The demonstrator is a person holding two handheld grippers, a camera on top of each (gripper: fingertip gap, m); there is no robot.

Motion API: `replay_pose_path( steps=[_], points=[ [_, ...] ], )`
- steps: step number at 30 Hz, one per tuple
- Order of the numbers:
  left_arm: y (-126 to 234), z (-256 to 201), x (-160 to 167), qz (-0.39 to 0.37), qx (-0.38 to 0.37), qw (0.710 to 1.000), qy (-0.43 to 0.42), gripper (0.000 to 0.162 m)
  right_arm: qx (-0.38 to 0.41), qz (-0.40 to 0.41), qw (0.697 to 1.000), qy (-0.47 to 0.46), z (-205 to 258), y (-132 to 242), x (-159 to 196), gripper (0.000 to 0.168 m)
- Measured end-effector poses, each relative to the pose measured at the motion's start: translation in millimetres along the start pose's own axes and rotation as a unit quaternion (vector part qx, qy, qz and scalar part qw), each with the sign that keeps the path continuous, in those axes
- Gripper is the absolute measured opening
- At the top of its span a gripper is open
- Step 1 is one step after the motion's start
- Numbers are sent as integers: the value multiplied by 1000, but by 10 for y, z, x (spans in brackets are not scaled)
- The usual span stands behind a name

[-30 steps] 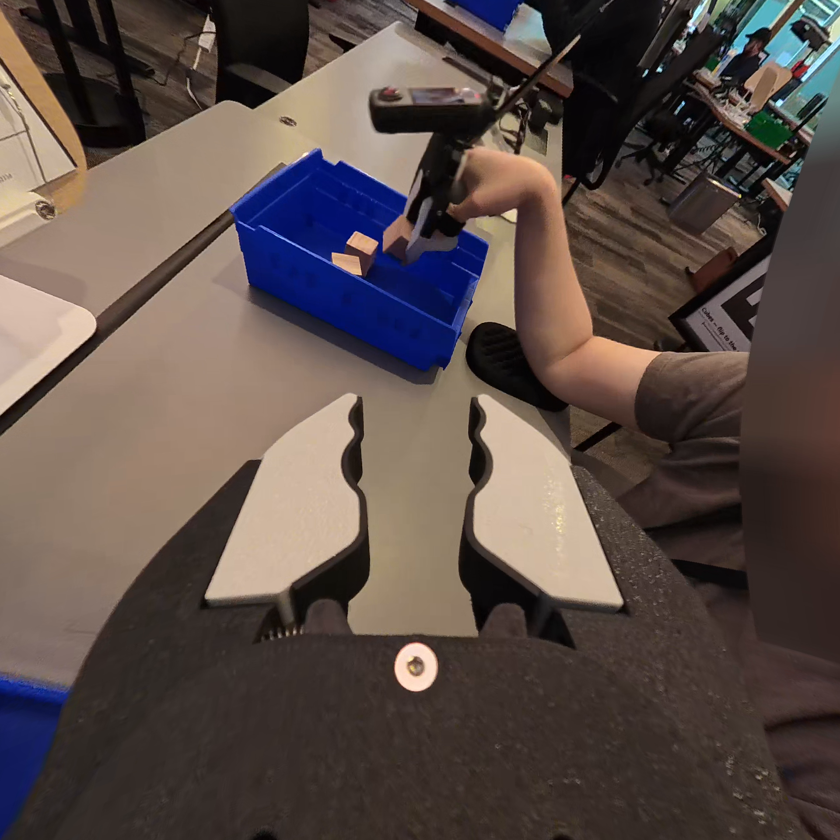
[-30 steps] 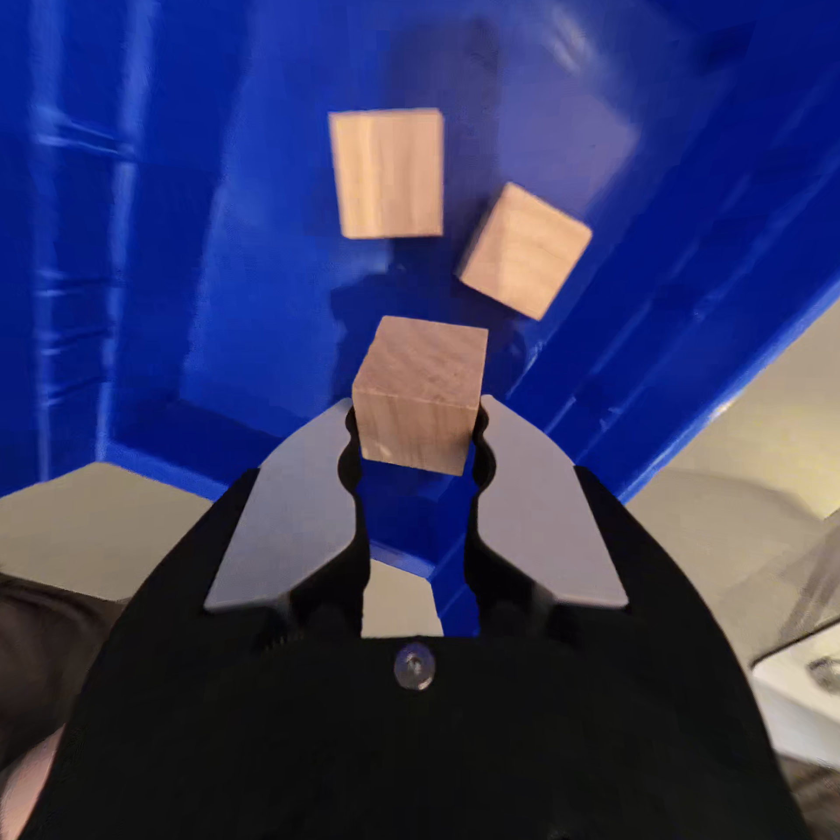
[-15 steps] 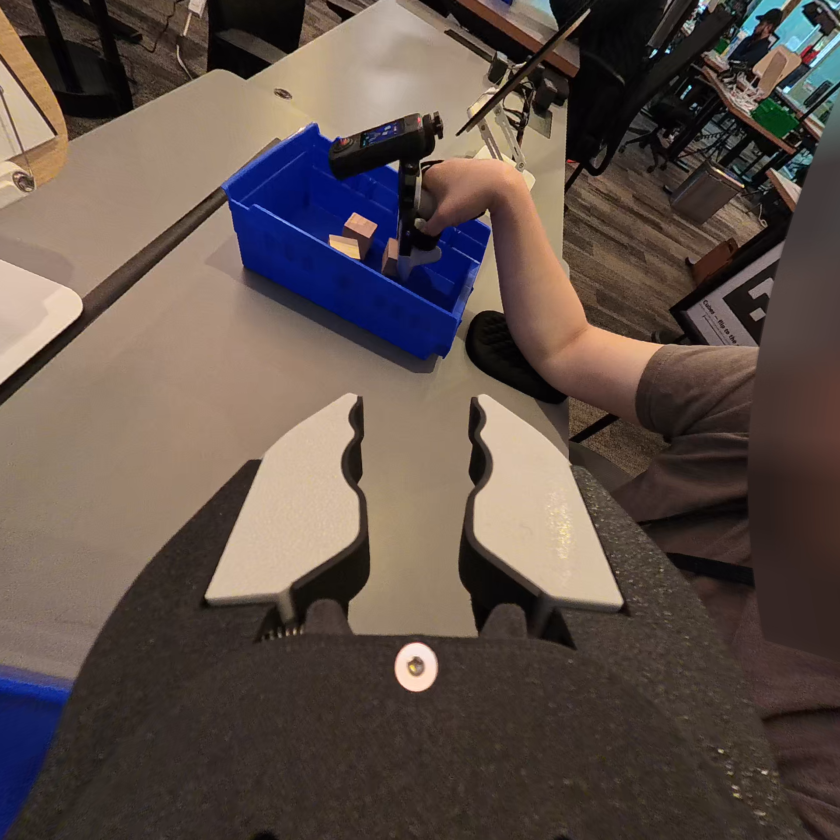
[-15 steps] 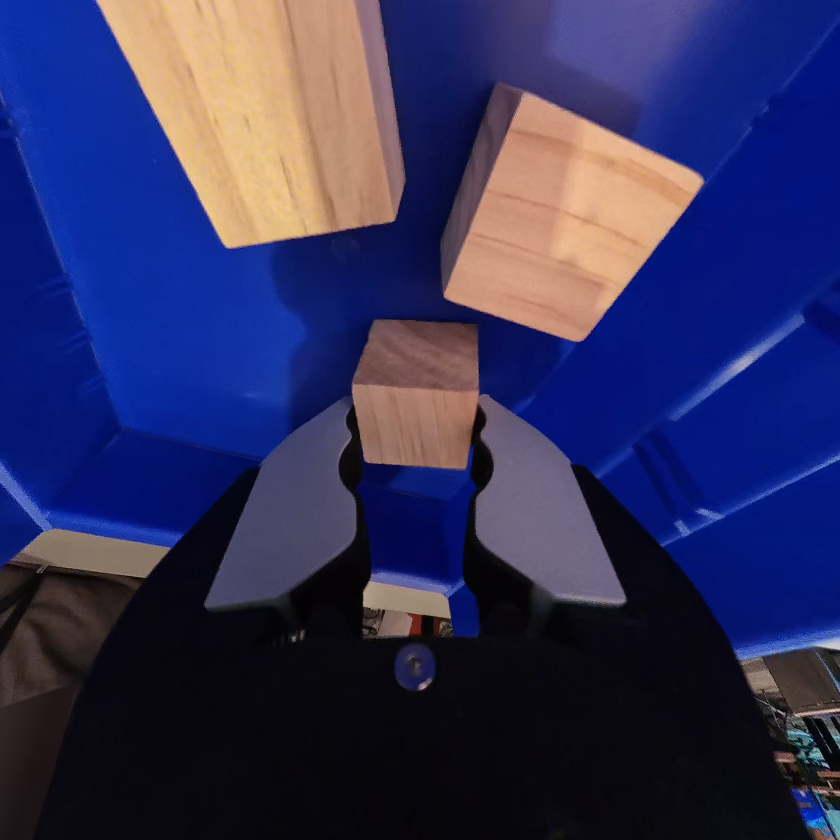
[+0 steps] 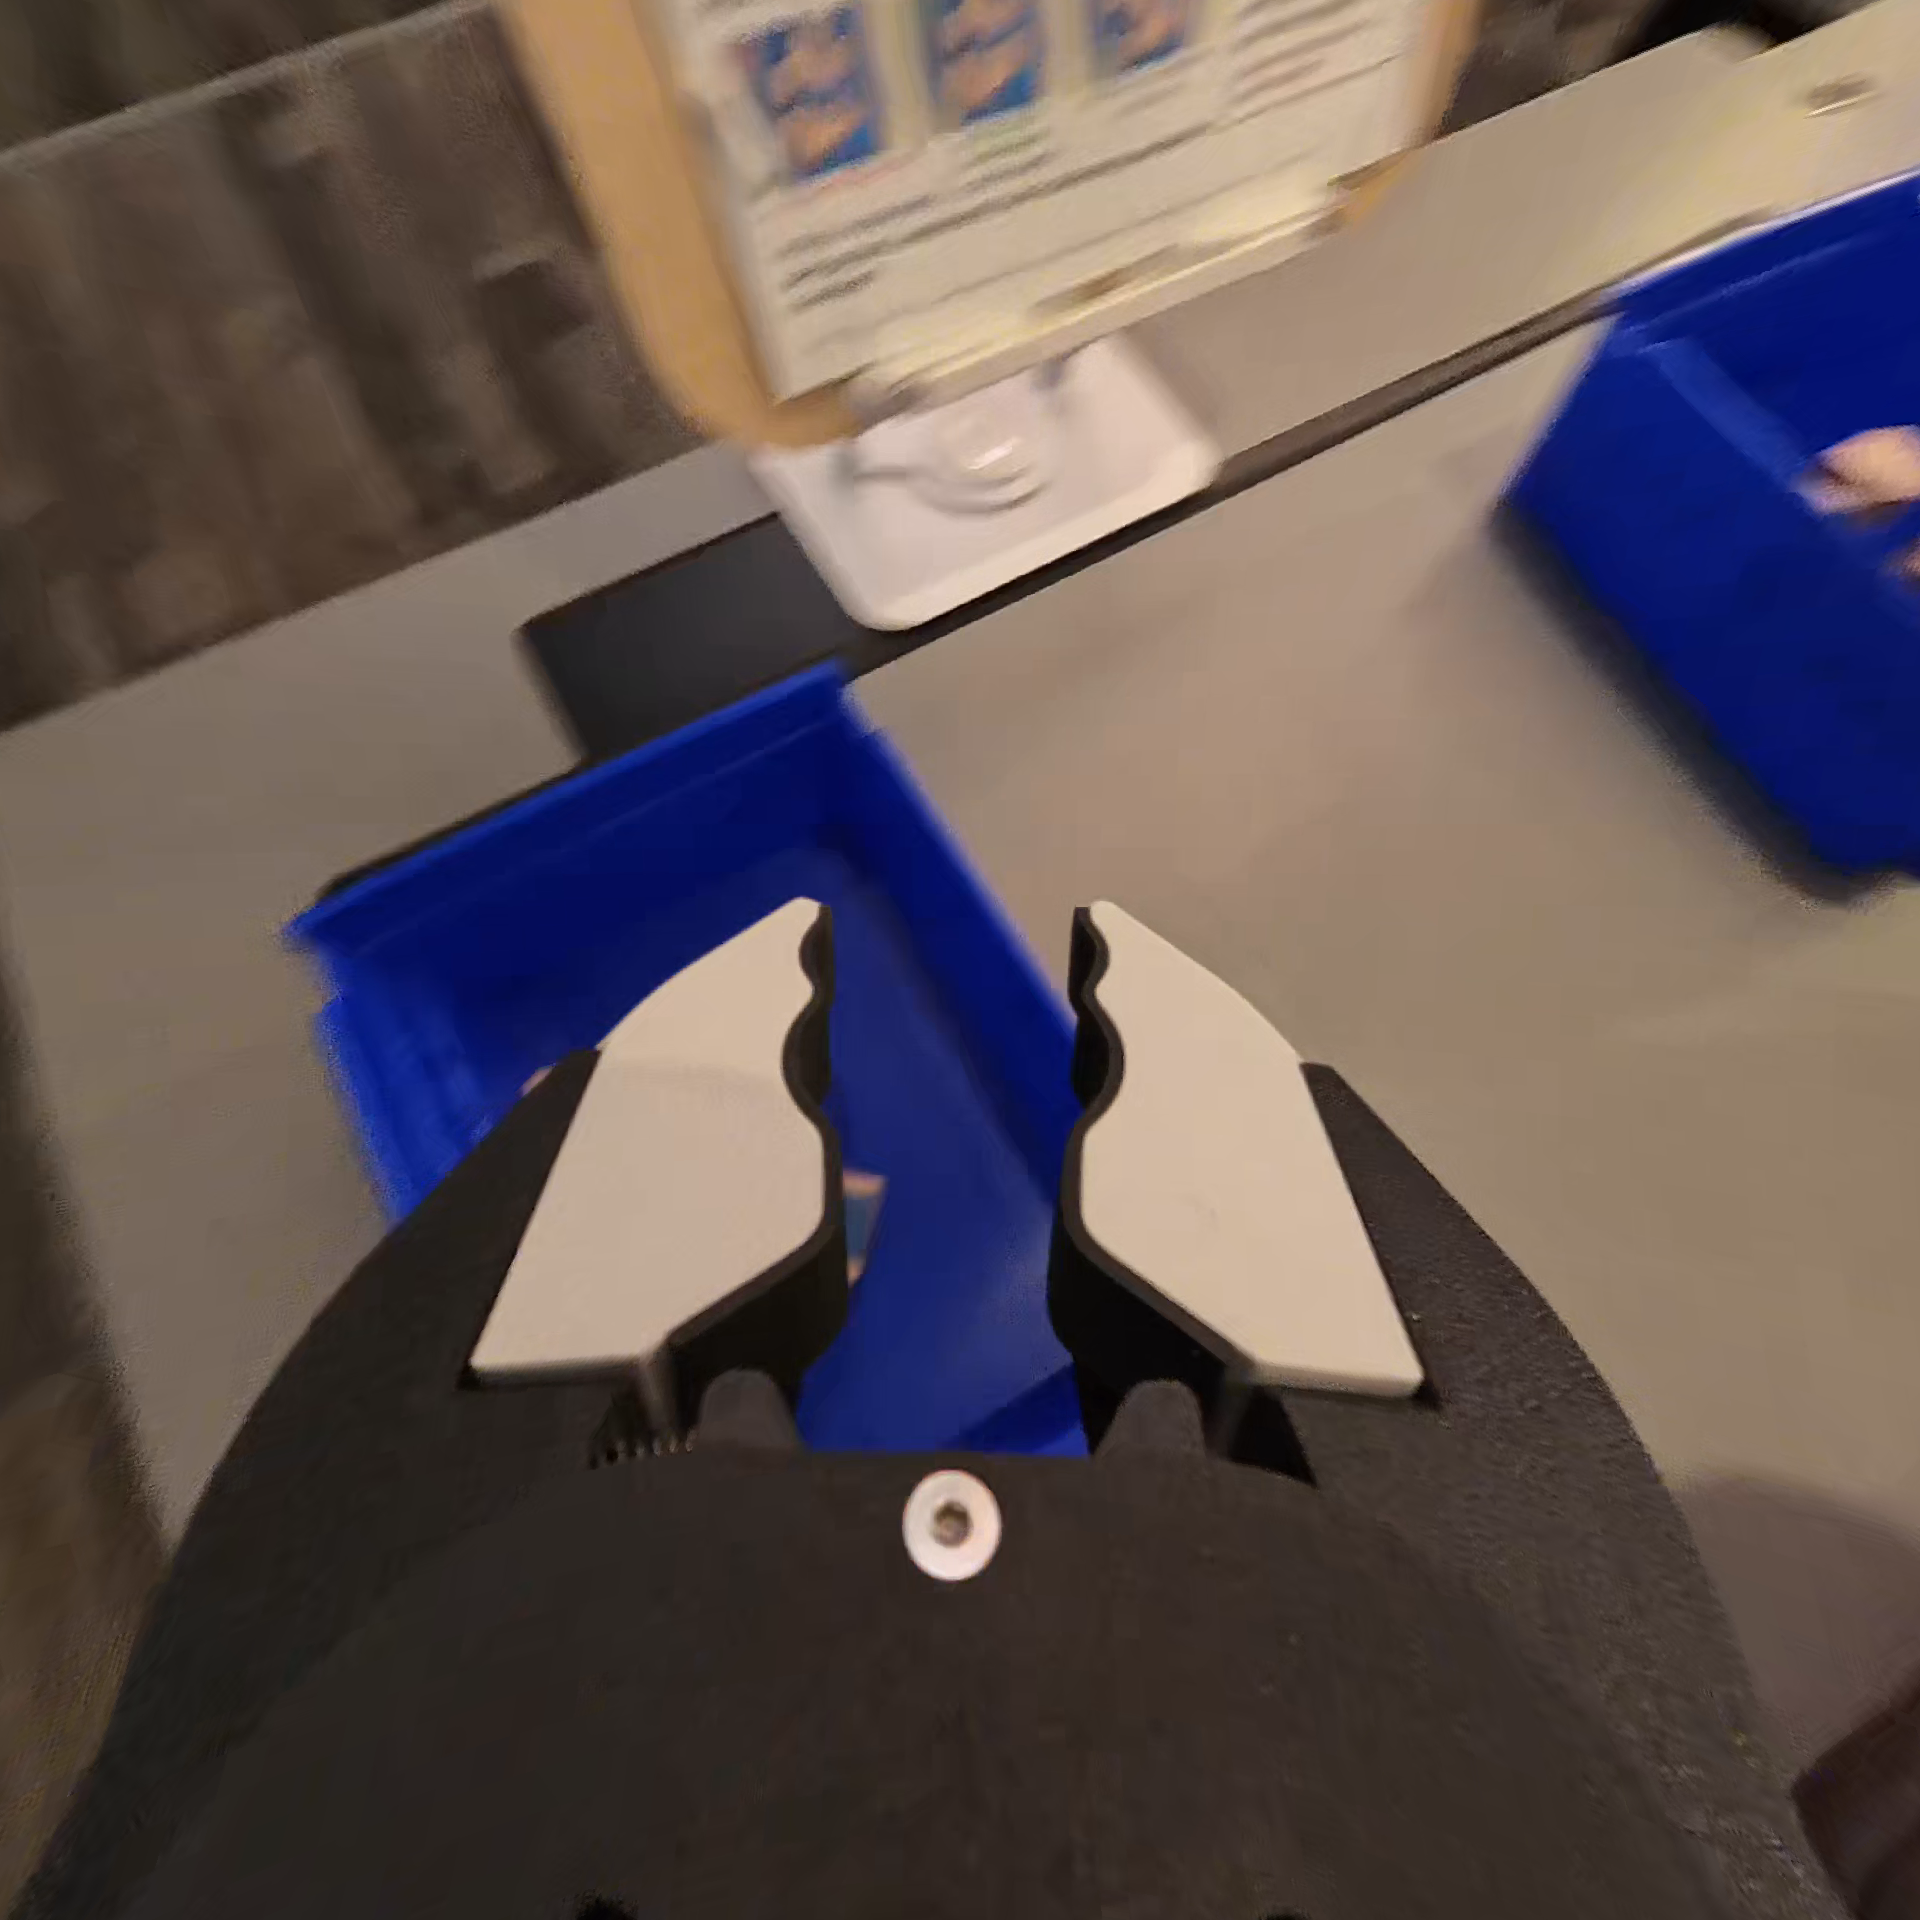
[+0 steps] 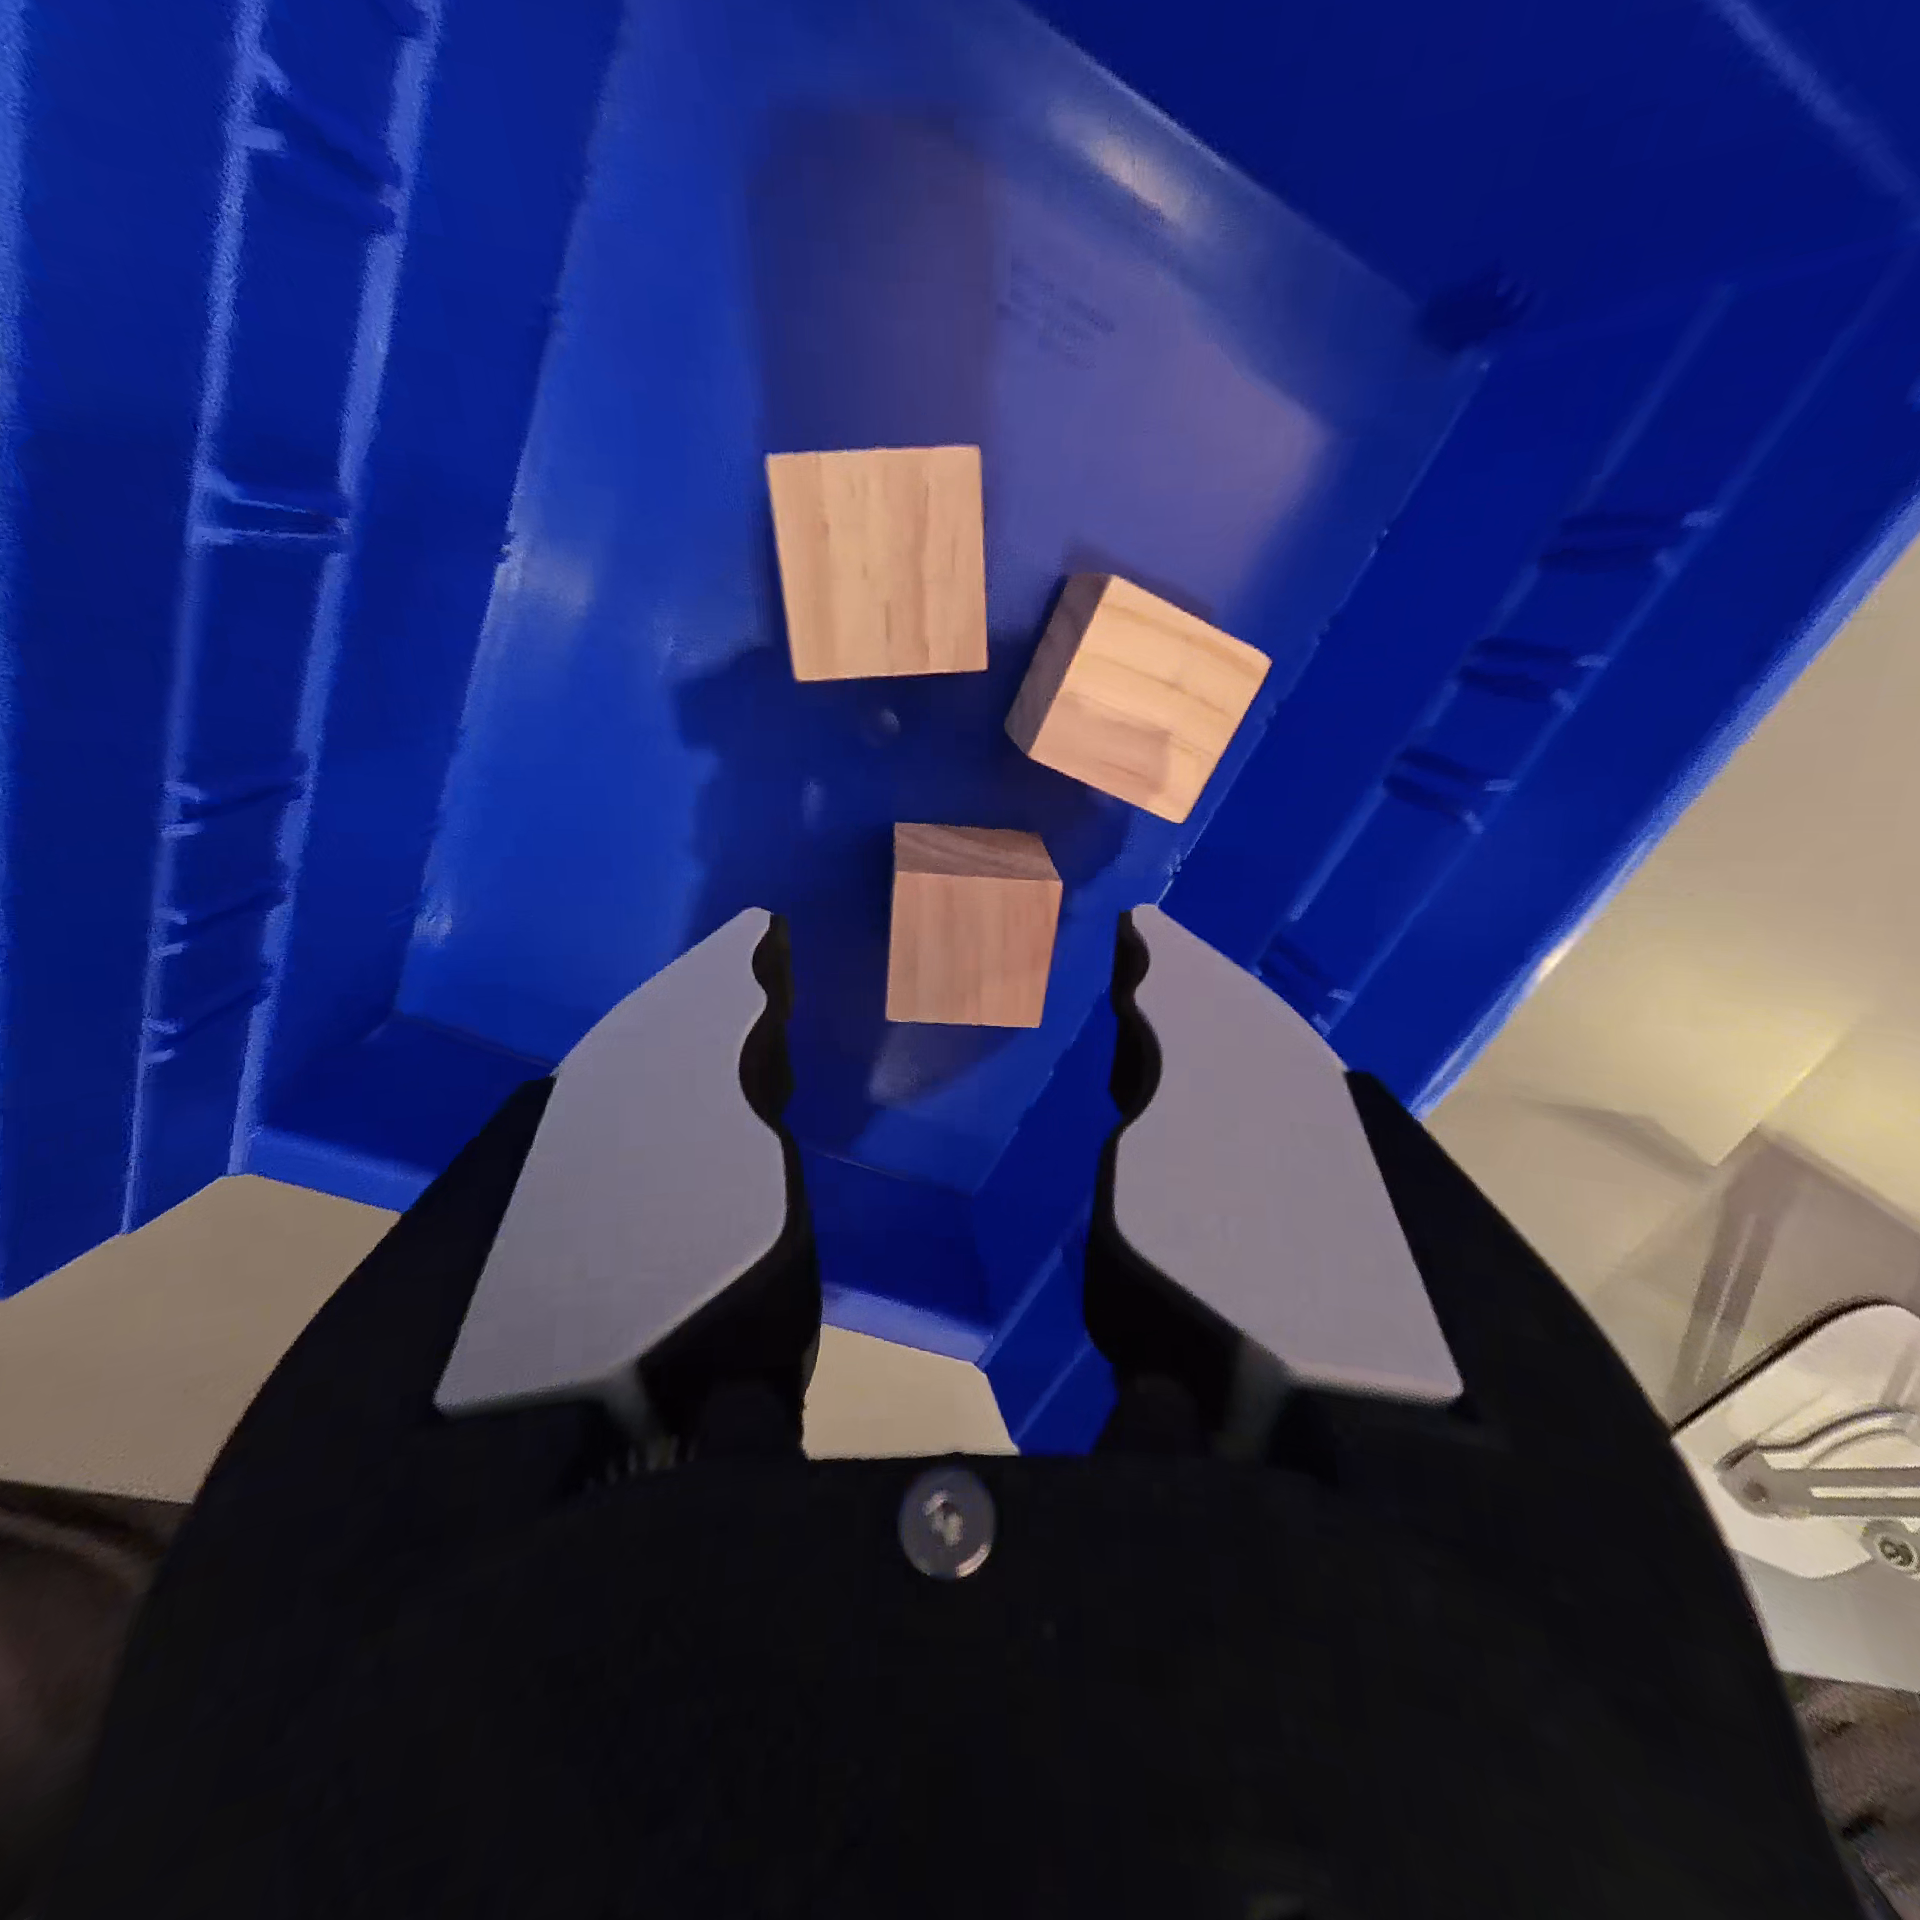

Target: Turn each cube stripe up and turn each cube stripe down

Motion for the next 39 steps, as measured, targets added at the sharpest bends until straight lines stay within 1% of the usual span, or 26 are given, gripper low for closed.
replay_pose_path(
  steps=[2, 3, 4, 8, 11, 13, 14, 16, 18, 21, 23, 28, 30, 32, 34, 36, 37, 39],
  points=[
    [-11, 210, 92, 37, -79, 996, 17, 43, 0, -5, 1000, 10, 39, 35, 2, 62],
    [-31, 284, 135, 55, -101, 993, 21, 43, -2, -5, 1000, 15, 57, 41, 2, 62],
    [-71, 337, 176, 70, -106, 992, 22, 44, -5, -5, 1000, 20, 71, 39, 2, 62],
    [-325, 500, 342, 146, -93, 983, 62, 45, -6, 6, 1000, 27, 86, 1, -7, 62],
    [-538, 538, 523, 226, -51, 968, 91, 42, -8, 11, 999, 29, 85, -25, -10, 62],
    [-677, 534, 624, 259, -34, 963, 68, 23, -12, 13, 999, 30, 83, -38, -7, 62],
    [-745, 521, 679, 274, -34, 960, 52, 20, -14, 14, 999, 30, 80, -45, -5, 62],
    [-845, 471, 824, 315, -22, 949, 21, 30, -18, 16, 999, 29, 70, -61, -1, 62],
    [-901, 458, 941, 342, -11, 940, 5, 46, -19, 20, 999, 28, 52, -78, 6, 62],
    [-913, 519, 1007, 346, -10, 938, 8, 51, -20, 23, 999, 27, 37, -93, 6, 62],
    [-908, 540, 1037, 344, 0, 939, 10, 52, -22, 24, 999, 30, 48, -100, 3, 62],
    [-997, 533, 1147, 361, 17, 932, -30, 55, -23, 27, 998, 42, 97, -113, -15, 61],
    [-1024, 558, 1142, 355, 8, 934, -36, 49, -23, 30, 998, 47, 113, -121, -19, 61],
    [-1029, 558, 1140, 351, 17, 936, -28, 51, -23, 35, 998, 51, 121, -132, -19, 61],
    [-1030, 558, 1142, 350, 15, 936, -37, 50, -22, 38, 998, 52, 123, -143, -23, 61],
    [-1021, 547, 1142, 357, 13, 933, -40, 51, -23, 40, 998, 53, 126, -150, -26, 61],
    [-1014, 537, 1137, 358, 11, 932, -44, 54, -23, 41, 997, 54, 128, -154, -25, 61],
    [-999, 486, 1109, 351, 22, 934, -54, 54, -23, 44, 997, 53, 128, -161, -24, 61]
  ],
)
Point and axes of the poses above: each gripper's, where its closed fingertips meet, y back along the fingers, x out of its underside, z = x × y across the jaws, the point moved 9 cm from there along y, back along the fingers, and after that the axes turned 2 degrees about -x, right-handed, at the moved point
